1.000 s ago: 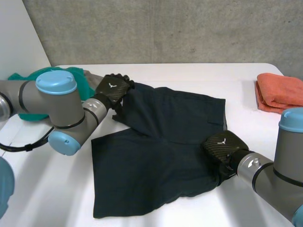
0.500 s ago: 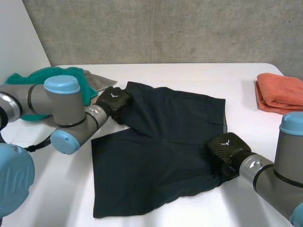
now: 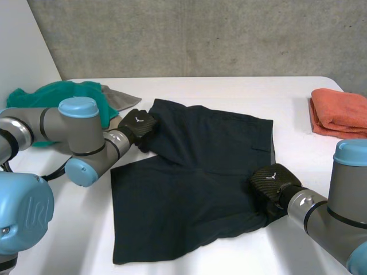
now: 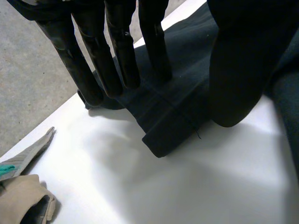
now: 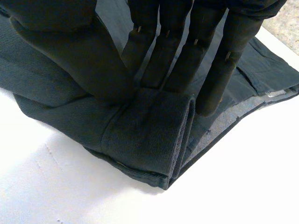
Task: Fold the laundry.
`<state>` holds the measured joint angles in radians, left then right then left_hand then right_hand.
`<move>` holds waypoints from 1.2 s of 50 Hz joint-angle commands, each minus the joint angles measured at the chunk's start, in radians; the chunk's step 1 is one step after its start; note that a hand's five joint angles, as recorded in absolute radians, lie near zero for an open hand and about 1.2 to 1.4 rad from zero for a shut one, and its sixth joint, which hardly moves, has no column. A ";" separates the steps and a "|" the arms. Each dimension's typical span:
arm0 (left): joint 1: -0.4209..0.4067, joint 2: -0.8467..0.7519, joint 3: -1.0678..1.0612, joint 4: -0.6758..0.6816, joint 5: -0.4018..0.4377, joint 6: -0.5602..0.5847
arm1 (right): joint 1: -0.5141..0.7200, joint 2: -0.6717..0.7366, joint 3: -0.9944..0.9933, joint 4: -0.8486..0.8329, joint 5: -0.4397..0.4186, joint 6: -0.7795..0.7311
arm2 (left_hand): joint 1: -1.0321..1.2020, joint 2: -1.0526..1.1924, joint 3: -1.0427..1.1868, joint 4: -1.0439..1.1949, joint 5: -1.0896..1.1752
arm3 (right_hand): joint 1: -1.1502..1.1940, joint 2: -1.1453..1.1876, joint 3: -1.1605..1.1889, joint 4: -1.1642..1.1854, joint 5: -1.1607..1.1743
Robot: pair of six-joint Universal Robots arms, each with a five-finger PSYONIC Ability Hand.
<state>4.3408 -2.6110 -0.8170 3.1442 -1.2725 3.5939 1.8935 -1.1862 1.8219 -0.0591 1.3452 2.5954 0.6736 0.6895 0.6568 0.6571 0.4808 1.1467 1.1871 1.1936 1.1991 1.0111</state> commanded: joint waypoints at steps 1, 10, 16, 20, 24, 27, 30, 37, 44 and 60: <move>-0.003 -0.035 0.038 0.010 0.004 -0.004 | -0.004 0.010 -0.001 -0.002 0.000 -0.001 | 0.168 0.152 0.185 0.185 0.186 | 0.250 0.209 0.203 0.197 0.211; -0.006 -0.055 0.053 0.028 -0.027 0.006 | -0.007 0.010 -0.001 -0.002 0.000 -0.001 | 0.723 0.707 0.739 0.739 0.741 | 0.250 0.209 0.203 0.197 0.211; -0.007 0.043 -0.053 0.151 -0.284 0.035 | -0.004 0.010 0.000 -0.002 0.000 -0.001 | 0.723 0.707 0.739 0.739 0.741 | 0.250 0.209 0.203 0.197 0.211; -0.004 0.092 -0.148 0.241 -0.286 0.124 | 0.003 0.010 0.000 -0.002 0.000 -0.001 | 0.723 0.707 0.739 0.739 0.741 | 0.250 0.209 0.203 0.197 0.211; 0.007 0.111 -0.215 0.247 -0.237 0.258 | 0.009 0.008 0.004 -0.001 0.000 -0.001 | 0.723 0.707 0.739 0.739 0.741 | 0.250 0.209 0.203 0.197 0.211; 0.014 0.106 -0.225 0.228 -0.241 0.324 | 0.013 0.007 0.004 -0.001 0.000 -0.001 | 0.723 0.707 0.739 0.739 0.741 | 0.250 0.209 0.203 0.197 0.211; 0.016 0.101 -0.220 0.214 -0.243 0.324 | 0.015 0.004 0.005 -0.001 0.000 -0.001 | 0.723 0.707 0.739 0.739 0.741 | 0.250 0.209 0.203 0.197 0.211; -0.004 0.120 -0.205 0.214 -0.249 0.266 | 0.010 -0.004 0.005 -0.002 0.000 0.000 | -0.199 -0.215 -0.182 -0.183 -0.181 | 0.250 0.209 0.203 0.197 0.211; -0.016 0.257 -0.287 0.175 -0.323 0.198 | 0.006 -0.023 0.005 -0.002 0.000 0.005 | -0.311 -0.326 -0.294 -0.294 -0.292 | 0.250 0.209 0.203 0.197 0.211; -0.061 0.853 -0.956 -0.288 -0.177 -0.185 | 0.013 -0.026 0.008 0.001 0.000 0.009 | -0.084 -0.100 -0.068 -0.068 -0.066 | 0.250 0.209 0.203 0.197 0.211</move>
<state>4.2959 -1.9270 -1.5251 3.0161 -1.5456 3.5501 1.9022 -1.2093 1.8297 -0.0603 1.3453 2.6036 0.4480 0.4407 0.4434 0.4438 0.2724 1.1467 1.1872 1.1940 1.1991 1.0119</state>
